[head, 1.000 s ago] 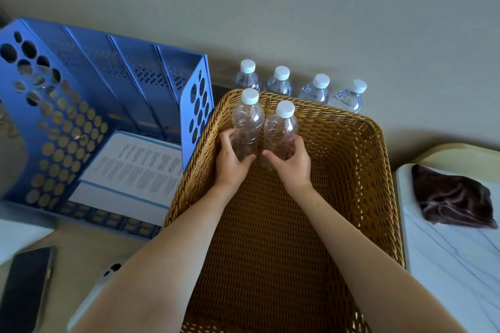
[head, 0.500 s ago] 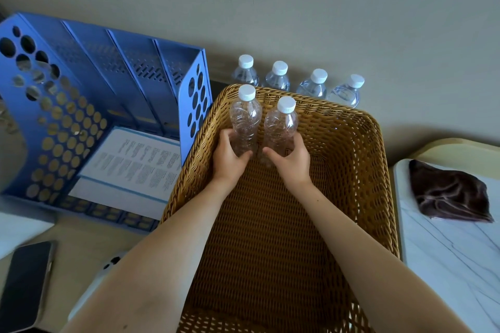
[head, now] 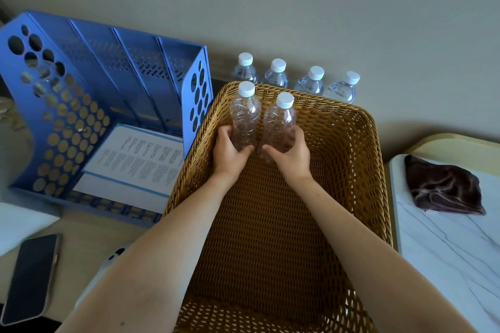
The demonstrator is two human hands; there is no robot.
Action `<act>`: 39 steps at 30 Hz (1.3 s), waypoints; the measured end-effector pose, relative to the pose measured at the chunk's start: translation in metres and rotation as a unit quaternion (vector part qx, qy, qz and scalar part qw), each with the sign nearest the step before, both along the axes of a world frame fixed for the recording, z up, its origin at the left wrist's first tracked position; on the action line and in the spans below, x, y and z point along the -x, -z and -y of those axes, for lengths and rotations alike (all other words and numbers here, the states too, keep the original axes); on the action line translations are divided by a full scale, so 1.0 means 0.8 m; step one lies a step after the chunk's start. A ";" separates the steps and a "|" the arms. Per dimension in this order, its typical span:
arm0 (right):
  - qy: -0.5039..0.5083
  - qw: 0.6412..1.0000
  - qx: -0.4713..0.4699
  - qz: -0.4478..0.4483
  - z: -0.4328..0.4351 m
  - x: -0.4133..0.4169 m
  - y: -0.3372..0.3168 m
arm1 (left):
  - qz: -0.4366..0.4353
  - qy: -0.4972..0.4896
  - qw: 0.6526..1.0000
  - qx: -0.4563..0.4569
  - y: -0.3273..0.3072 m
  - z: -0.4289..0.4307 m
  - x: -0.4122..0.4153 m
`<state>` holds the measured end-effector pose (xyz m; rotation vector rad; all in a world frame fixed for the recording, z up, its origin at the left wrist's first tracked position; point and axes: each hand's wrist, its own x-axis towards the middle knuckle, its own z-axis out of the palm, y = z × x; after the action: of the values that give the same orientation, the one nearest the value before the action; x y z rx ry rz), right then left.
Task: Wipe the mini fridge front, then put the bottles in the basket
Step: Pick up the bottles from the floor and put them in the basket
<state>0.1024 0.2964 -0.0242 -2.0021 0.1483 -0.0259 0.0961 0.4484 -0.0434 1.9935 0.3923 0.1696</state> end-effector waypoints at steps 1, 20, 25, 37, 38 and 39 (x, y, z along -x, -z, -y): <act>0.002 1.000 0.002 -0.001 0.001 0.003 -0.003 | -0.001 0.001 1.000 -0.003 -0.004 0.000 0.003; -0.110 0.937 0.318 0.098 0.039 0.183 -0.080 | 0.124 0.279 0.853 -0.423 -0.106 0.003 0.162; -0.110 0.930 0.341 0.079 0.031 0.219 -0.082 | 0.118 0.305 0.832 -0.449 -0.105 0.005 0.185; 0.042 0.930 0.347 0.112 0.049 0.327 -0.152 | 0.240 0.353 0.820 -0.381 -0.172 0.032 0.240; 0.058 0.929 0.345 0.116 0.053 0.342 -0.157 | 0.255 0.358 0.816 -0.374 -0.177 0.039 0.249; 0.072 0.930 0.340 0.120 0.057 0.353 -0.161 | 0.265 0.362 0.816 -0.365 -0.182 0.044 0.256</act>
<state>-0.1800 0.2509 0.1043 -2.6533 0.1394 -0.4719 -0.1085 0.4132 0.1023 2.5568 -0.9340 0.4177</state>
